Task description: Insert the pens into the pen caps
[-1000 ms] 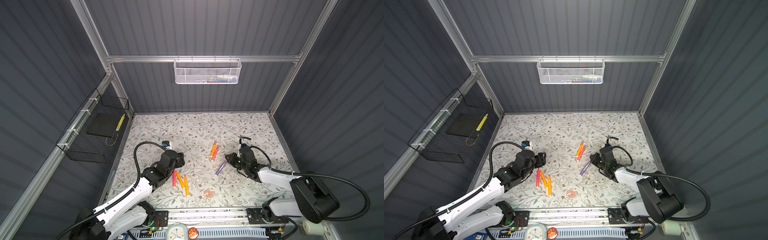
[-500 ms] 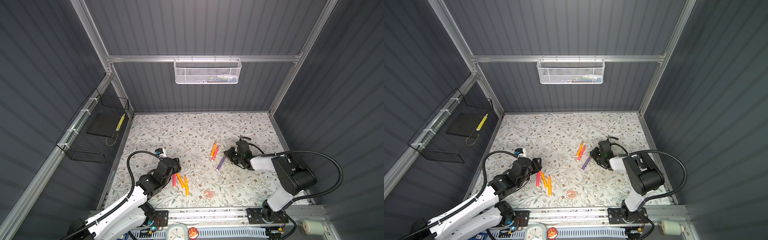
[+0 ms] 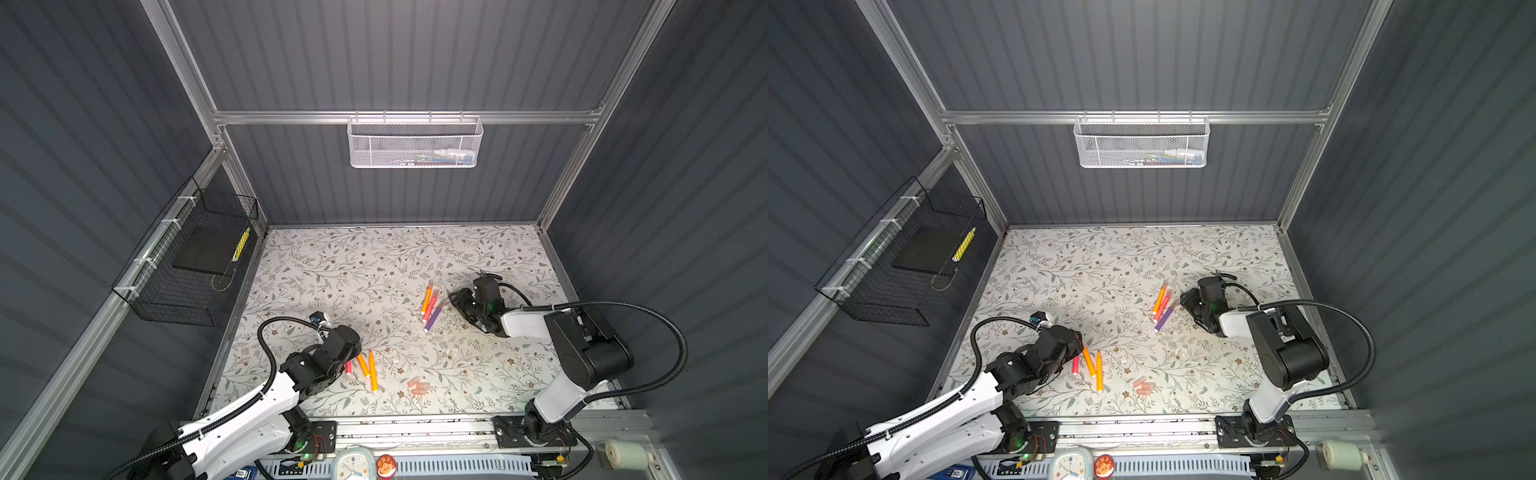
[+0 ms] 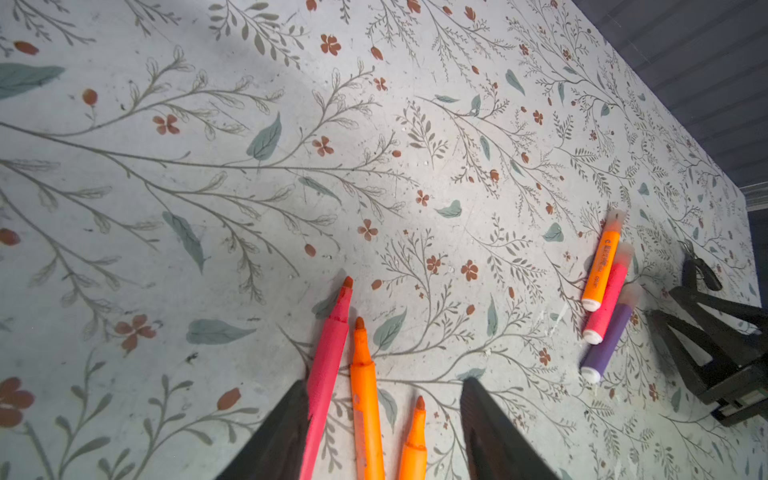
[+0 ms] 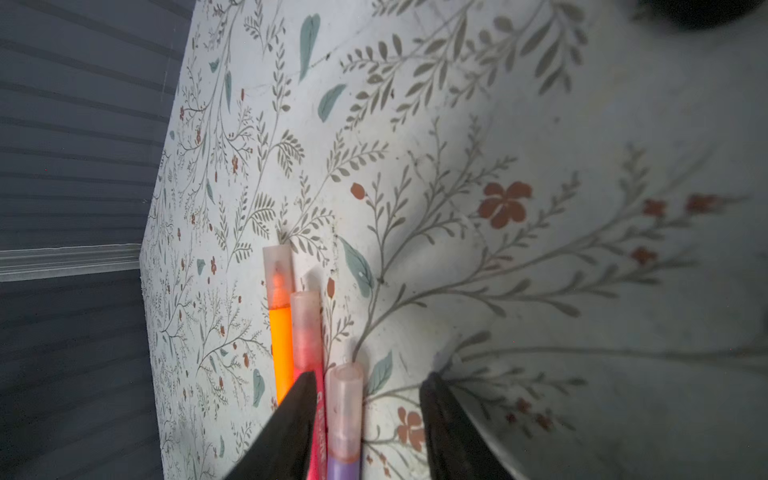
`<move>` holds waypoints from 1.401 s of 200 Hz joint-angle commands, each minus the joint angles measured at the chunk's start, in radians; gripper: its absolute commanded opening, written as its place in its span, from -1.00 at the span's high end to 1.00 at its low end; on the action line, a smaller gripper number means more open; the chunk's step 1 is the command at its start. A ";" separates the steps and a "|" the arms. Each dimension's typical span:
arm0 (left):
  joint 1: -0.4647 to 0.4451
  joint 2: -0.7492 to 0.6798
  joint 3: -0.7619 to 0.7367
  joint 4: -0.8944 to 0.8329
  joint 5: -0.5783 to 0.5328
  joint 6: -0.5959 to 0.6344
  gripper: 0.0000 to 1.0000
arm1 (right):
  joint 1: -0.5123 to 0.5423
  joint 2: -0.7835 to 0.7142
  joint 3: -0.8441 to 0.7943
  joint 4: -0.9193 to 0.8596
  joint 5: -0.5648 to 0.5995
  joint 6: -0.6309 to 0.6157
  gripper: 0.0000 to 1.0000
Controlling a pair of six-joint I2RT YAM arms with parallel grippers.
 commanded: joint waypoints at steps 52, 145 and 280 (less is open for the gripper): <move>-0.186 0.161 0.053 0.010 -0.004 -0.136 -0.11 | 0.075 -0.282 -0.068 -0.148 0.176 -0.081 -0.03; -0.473 0.552 0.278 -0.139 -0.133 -0.284 -0.05 | 0.145 -0.356 -0.090 -0.170 0.214 -0.090 -0.09; -0.523 0.724 0.424 -0.317 -0.180 -0.343 -0.12 | 0.147 -0.387 -0.136 -0.162 0.222 -0.089 -0.13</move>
